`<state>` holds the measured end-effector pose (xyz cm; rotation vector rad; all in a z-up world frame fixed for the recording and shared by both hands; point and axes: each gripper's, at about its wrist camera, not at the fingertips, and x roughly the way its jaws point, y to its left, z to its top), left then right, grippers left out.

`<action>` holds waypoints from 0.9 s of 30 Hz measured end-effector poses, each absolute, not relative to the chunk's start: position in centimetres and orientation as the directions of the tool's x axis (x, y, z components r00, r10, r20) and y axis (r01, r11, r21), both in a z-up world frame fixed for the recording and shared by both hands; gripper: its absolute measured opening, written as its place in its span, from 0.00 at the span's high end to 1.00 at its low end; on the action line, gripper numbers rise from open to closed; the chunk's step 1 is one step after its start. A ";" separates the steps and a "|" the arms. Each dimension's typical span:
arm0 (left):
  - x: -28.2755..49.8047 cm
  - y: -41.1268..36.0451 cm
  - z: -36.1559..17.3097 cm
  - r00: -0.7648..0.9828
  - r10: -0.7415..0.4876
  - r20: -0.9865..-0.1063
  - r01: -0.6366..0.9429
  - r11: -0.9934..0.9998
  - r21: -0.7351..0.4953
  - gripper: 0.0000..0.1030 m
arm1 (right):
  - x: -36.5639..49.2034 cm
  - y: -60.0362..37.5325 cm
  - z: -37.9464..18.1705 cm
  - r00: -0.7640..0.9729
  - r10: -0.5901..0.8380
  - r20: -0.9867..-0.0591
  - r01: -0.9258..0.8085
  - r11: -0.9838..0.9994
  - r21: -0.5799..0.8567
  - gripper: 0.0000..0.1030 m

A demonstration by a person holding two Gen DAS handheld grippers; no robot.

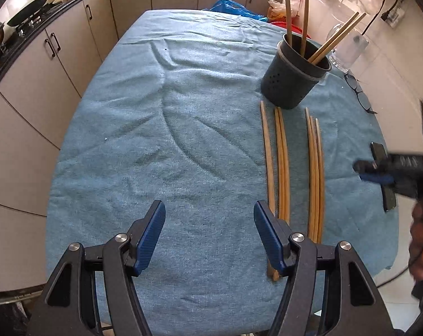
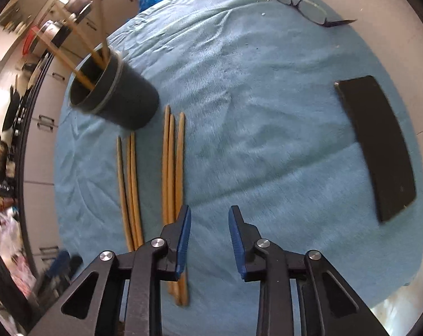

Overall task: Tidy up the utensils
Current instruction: 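Move both open tools down to the loose chopsticks beside the cup, then close the left tool on a chopstick while the right tool grasps another chopstick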

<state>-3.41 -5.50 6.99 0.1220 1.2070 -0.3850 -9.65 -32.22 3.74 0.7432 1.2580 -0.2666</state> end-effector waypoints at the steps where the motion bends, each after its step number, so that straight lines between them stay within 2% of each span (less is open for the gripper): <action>1: -3.3 -5.5 7.0 0.301 -0.224 -0.927 0.350 0.930 -0.111 0.38 | -8.7 -32.3 3.6 0.311 0.207 -0.928 0.566 0.744 0.356 0.71; 4: -3.4 -4.8 7.0 0.309 -0.218 -0.926 0.340 0.935 -0.106 0.38 | -6.4 -32.0 3.2 0.296 0.192 -0.936 0.558 0.760 0.333 0.72; 6: -3.5 -4.2 6.9 0.316 -0.208 -0.926 0.331 0.939 -0.098 0.38 | -5.4 -31.7 2.9 0.284 0.179 -0.942 0.550 0.774 0.313 0.77; 17: -3.3 -1.5 6.3 0.309 -0.180 -0.934 0.283 0.955 -0.091 0.38 | -1.5 -30.0 1.1 0.229 0.155 -0.961 0.522 0.814 0.256 0.89; 27: -1.4 -4.7 6.3 0.253 -0.256 -0.933 0.363 0.919 -0.154 0.38 | -1.6 -29.4 0.3 0.200 0.141 -0.970 0.486 0.845 0.223 0.92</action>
